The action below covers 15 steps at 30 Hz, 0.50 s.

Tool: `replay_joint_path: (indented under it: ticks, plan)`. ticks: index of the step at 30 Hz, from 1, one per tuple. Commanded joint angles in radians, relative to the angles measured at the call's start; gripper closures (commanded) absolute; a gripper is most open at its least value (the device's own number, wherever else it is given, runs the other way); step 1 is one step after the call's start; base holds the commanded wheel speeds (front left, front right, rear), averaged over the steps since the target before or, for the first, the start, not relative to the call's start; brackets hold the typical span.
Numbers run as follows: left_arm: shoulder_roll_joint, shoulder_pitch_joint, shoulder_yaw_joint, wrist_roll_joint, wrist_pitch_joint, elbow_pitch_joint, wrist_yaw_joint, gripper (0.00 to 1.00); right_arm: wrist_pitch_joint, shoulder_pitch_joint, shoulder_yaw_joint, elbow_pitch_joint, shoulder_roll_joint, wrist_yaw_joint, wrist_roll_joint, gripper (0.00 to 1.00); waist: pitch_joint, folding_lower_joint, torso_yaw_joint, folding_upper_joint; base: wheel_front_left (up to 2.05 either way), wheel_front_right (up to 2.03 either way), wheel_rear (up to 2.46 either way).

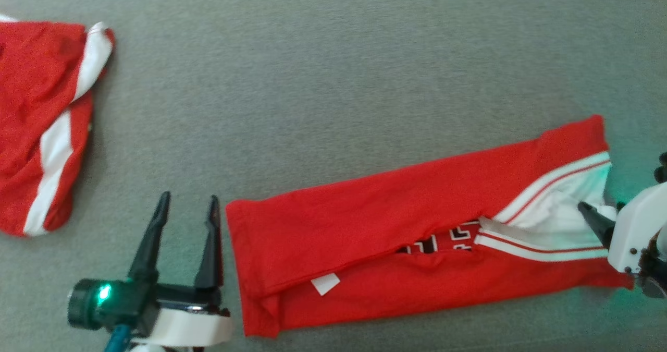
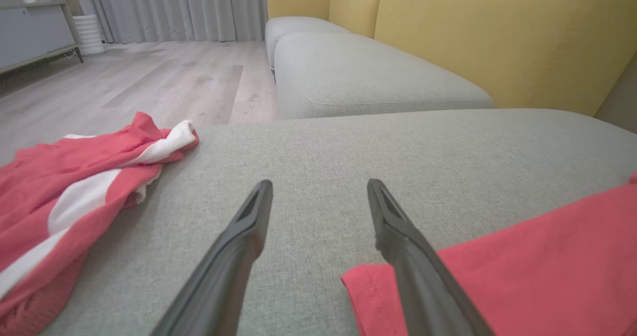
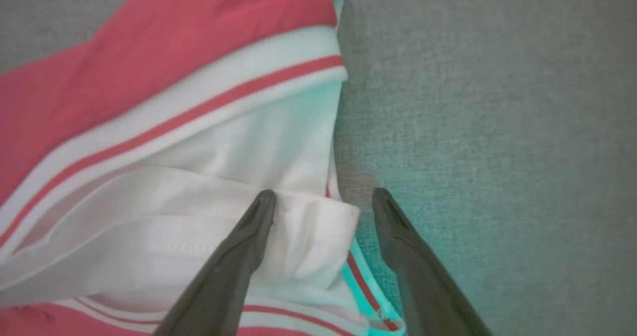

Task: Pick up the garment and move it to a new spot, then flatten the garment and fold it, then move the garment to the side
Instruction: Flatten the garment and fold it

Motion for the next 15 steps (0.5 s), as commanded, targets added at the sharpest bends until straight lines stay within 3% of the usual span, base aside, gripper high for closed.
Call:
replay_joint_path:
  ticks: [1, 8, 9, 15]
  plan:
    - [0.002, -0.040, 0.030, 0.015, -0.015, -0.010, -0.008, 0.00, 0.008, -0.024, 0.014, -0.019, -0.027, 0.008, 0.000, 0.00, 0.008, -0.0001, 0.020, 0.0000, 0.00, 0.00, 0.00]
    - [-0.111, -0.029, 0.059, 0.084, -0.025, 0.058, -0.071, 0.00, 0.085, -0.039, 0.050, 0.048, -0.011, 0.008, 0.065, 0.00, 0.003, -0.0001, 0.065, 0.0000, 0.00, 0.00, 0.00]
    - [-0.139, -0.015, 0.080, 0.107, -0.025, 0.068, -0.095, 0.00, 0.095, -0.036, 0.073, 0.045, -0.024, 0.008, 0.078, 1.00, -0.001, -0.0001, 0.071, 0.0000, 0.00, 0.00, 0.00]
    - [-0.196, 0.041, 0.153, 0.171, -0.025, 0.115, -0.164, 0.00, 0.043, -0.093, -0.006, 0.057, -0.058, 0.008, 0.094, 1.00, -0.041, -0.0001, 0.054, 0.0000, 0.00, 0.00, 0.00]
